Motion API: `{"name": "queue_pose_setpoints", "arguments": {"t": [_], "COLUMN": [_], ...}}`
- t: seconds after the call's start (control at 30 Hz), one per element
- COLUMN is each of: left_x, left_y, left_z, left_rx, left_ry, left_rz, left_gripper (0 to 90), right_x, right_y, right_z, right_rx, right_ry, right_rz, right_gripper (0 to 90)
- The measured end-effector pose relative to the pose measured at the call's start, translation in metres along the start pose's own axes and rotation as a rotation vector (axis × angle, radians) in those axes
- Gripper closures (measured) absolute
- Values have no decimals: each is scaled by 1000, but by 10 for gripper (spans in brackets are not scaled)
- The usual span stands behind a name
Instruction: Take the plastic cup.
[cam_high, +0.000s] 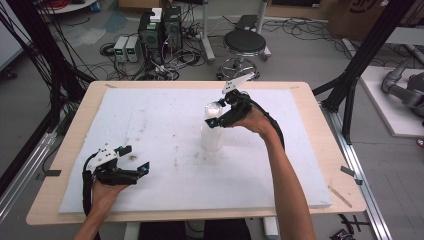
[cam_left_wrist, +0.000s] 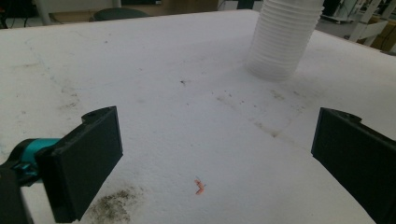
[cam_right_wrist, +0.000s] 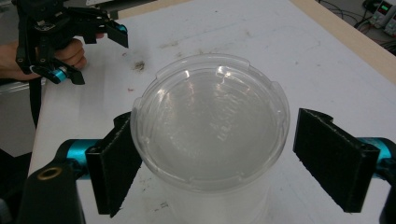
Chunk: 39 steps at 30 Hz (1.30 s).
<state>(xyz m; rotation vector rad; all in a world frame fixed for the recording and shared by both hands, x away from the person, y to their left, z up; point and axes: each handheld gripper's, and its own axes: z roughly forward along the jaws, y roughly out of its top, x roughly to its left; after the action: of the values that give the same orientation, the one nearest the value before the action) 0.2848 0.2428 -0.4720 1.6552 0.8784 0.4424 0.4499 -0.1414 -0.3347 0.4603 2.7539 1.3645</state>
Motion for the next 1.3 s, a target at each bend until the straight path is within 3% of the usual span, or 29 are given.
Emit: {"name": "queue_pose_setpoints", "arguments": {"t": [0.43, 0.67, 1.3], "left_x": [0, 0, 0], "left_y": [0, 0, 0], "left_z": [0, 1, 1], "left_rx": [2, 4, 5], "left_ry": [-1, -3, -4], "left_rz": [-4, -5, -2], "left_gripper": [18, 18, 18], "right_x": [-2, 0, 4], "right_y": [-3, -2, -1], "right_z": [6, 6, -3], "right_rx": [8, 0, -20], "right_ry": [10, 19, 10], "right_rz": [0, -19, -19], "right_gripper": [248, 337, 358]}}
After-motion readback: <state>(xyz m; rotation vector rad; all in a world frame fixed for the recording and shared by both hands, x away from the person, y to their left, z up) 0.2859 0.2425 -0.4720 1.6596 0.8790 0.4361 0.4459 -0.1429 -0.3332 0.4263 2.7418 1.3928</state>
